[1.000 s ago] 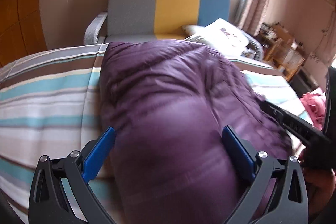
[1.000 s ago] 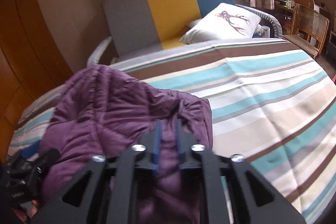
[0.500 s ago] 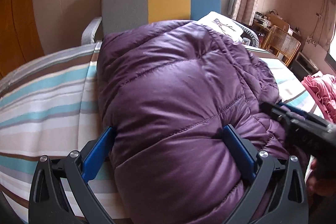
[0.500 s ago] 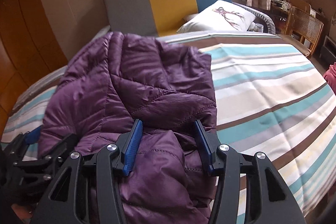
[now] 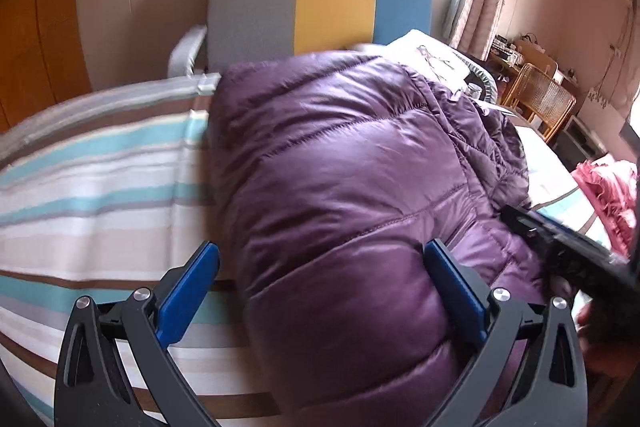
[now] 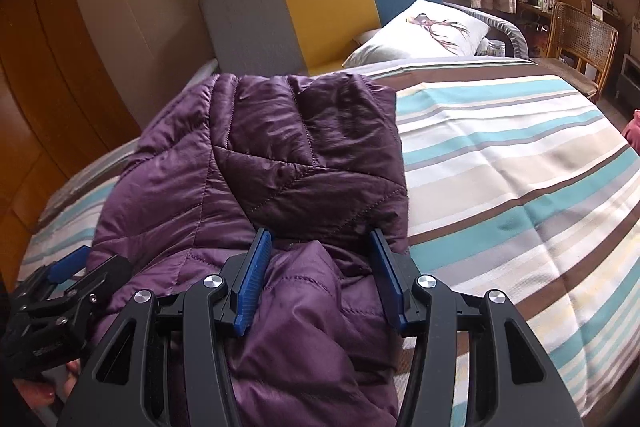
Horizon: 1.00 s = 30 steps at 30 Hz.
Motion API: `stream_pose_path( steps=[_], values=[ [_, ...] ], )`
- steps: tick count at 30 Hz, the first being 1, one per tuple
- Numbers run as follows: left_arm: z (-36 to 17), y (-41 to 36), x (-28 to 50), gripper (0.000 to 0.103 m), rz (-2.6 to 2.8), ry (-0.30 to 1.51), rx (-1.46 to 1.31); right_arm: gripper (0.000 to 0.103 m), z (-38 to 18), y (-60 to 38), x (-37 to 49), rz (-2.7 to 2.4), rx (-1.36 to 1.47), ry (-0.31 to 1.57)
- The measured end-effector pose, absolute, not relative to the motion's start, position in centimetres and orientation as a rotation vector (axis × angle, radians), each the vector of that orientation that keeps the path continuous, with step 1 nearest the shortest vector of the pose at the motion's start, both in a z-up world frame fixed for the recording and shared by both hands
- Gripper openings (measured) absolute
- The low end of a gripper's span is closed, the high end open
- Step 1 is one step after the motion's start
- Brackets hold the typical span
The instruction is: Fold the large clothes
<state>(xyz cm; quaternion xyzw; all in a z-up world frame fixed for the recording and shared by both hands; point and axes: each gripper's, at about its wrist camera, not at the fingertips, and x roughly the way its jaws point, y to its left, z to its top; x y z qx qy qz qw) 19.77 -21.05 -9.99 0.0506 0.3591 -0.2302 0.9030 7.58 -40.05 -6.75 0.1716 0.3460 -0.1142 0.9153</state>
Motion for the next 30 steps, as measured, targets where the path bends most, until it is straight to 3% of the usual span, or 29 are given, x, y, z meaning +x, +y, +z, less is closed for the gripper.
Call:
stream_pose_path(
  steps=[6,8,13,20,30],
  values=[
    [-9.9,-19.6,18.1,0.101,-0.448,0.676,0.158,0.051,-7.1,-41.0,5.1,-0.24,0.407,0.706],
    [-10.6,-19.9,18.4,0.101,-0.46,0.7,0.169,0.057,-8.2,-41.5,5.5,-0.258,0.405,0.736],
    [-10.9,-19.8,19.6,0.101,-0.489,0.778,0.127,0.058,-9.4,-43.0,6.1,-0.223,0.532,0.759],
    [-10.0,-17.3,21.6,0.101,-0.505,0.811,0.009,0.062,-7.0,-43.6,7.4,-0.166,0.478,0.781],
    [-10.7,-18.5,25.0,0.101,-0.596,0.948,0.041,0.064,-9.0,-47.9,12.5,-0.082,0.629,0.879]
  ],
)
